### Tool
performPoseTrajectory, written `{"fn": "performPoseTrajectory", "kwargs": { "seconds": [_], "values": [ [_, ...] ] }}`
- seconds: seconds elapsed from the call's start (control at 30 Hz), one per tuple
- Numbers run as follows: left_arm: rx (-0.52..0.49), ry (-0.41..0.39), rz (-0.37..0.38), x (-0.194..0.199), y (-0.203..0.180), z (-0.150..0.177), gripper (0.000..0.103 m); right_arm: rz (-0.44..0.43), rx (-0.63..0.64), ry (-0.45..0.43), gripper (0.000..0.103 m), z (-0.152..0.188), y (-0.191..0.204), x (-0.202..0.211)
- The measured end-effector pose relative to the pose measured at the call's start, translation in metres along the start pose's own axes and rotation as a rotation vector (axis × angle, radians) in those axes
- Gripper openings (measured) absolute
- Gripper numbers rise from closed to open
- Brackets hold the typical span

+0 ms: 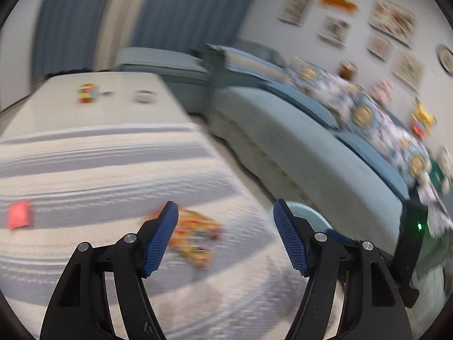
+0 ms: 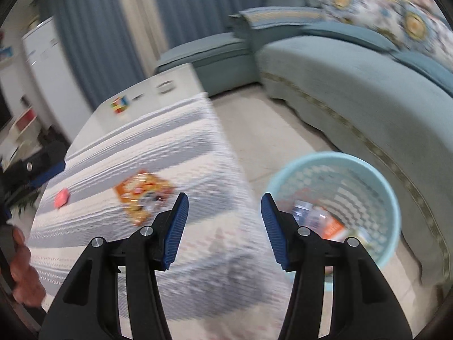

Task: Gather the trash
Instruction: 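Grasp the panda snack packet with the right tool while the left tool grasps the pink packet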

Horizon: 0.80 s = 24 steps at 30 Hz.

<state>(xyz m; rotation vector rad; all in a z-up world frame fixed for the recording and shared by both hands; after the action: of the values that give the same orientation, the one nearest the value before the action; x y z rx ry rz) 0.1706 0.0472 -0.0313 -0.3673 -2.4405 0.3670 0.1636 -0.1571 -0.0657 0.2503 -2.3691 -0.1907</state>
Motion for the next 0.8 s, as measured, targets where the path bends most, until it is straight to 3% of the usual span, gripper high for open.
{"fn": "performPoseTrajectory", "kwargs": {
  "seconds": [0.17, 0.37, 0.47, 0.6, 0.8],
  "values": [
    [0.152, -0.045, -0.159, 0.032, 0.106, -0.008, 0.068, -0.051, 0.104, 0.035, 0.05, -0.004, 0.058, -0.032],
    [0.238, -0.051, -0.326, 0.048, 0.197, -0.002, 0.066, -0.082, 0.206, 0.071, 0.05, 0.003, 0.112, -0.076],
    [0.269, -0.038, -0.383, 0.047, 0.229, 0.006, 0.067, -0.083, 0.256, 0.089, 0.05, 0.01, 0.13, -0.095],
    [0.336, -0.05, -0.424, 0.046, 0.262, 0.015, 0.081, -0.066, 0.288, 0.119, 0.05, 0.016, 0.14, -0.12],
    [0.347, -0.005, -0.461, 0.024, 0.278, 0.013, 0.081, -0.069, 0.236, 0.162, 0.05, 0.018, 0.134, -0.133]
  ]
}}
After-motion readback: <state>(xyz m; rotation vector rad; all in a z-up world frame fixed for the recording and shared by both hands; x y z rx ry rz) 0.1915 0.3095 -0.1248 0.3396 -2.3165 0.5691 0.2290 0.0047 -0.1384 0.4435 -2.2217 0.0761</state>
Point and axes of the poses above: each gripper's, at about its wrist camera, not at the fingertips, and x roughly against the way its jaws point, y to its left, z to its underside, the point moved 6 cm from there along -x, roughly the way its jaws point, and after that the axes turned 1 degree about x, right-handed, at the moved point
